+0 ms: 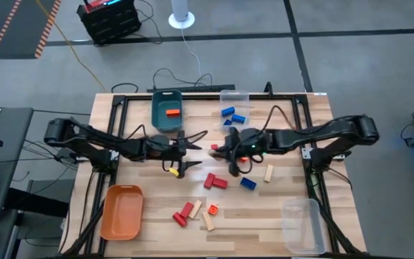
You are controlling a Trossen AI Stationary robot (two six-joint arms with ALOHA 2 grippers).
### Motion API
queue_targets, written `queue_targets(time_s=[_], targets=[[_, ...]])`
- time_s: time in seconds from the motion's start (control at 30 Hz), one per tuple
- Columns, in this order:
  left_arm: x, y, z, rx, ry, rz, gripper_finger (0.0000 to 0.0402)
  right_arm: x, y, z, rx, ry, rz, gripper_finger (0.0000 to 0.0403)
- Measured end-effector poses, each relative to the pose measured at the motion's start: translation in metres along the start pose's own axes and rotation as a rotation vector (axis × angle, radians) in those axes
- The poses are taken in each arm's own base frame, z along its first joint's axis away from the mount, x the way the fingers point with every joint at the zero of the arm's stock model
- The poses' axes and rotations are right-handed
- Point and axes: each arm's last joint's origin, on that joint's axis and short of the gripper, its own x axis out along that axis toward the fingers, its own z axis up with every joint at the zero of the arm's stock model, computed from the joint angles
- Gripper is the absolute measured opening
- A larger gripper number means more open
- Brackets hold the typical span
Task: Sort blocks
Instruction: Put the brown block into the bottom transparent bin
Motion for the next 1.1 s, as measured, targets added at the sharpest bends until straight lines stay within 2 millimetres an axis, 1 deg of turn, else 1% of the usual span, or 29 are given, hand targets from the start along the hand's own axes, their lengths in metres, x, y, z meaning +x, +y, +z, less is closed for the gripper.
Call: queue_targets(time_s=[0.07,0.2,0.33,0.43,0.57,0.67,0.77,0.87,0.93,1.0,1.1], targets=[[-0.001,0.000,-0.002,0.008,0.025,-0.003,0.0254,-0.017,0.013,0.002,0.068,0.120,0.024,0.0022],[-0.002,0.000,-0.004,0.018,0.053,-0.004,0.0254,-0.041,0.040,-0.020,0.248,0.451,0.093,0.0022],[-0.002,0.000,-0.004,0.026,0.057,-0.005,0.0254,-0.063,0.073,-0.035,0.466,0.652,0.164,0.0021],[-0.002,0.000,-0.005,0.049,0.068,-0.006,0.0254,-0.075,0.097,-0.048,0.638,0.782,0.121,0.0021],[-0.003,0.000,-0.004,0.054,0.063,-0.005,0.0254,-0.093,0.122,-0.073,0.798,0.963,-0.058,0.0021],[-0.004,0.000,-0.003,0.053,0.056,-0.003,0.0254,-0.107,0.138,-0.095,0.843,1.072,-0.235,0.0021],[-0.005,0.000,-0.001,0.046,0.050,-0.003,0.0254,-0.117,0.155,-0.112,0.847,1.118,-0.310,0.0021],[-0.005,0.001,0.002,0.045,0.041,0.000,0.0254,-0.121,0.170,-0.128,0.846,1.145,-0.386,0.0021],[-0.005,0.001,0.002,0.050,0.034,0.002,0.0254,-0.121,0.176,-0.139,0.829,1.149,-0.444,0.0025],[-0.005,0.002,0.003,0.054,0.032,0.005,0.0254,-0.116,0.181,-0.149,0.794,1.139,-0.486,0.0036],[-0.005,0.004,0.002,0.042,0.035,0.014,0.0254,-0.106,0.185,-0.159,0.751,1.139,-0.511,0.0067]])
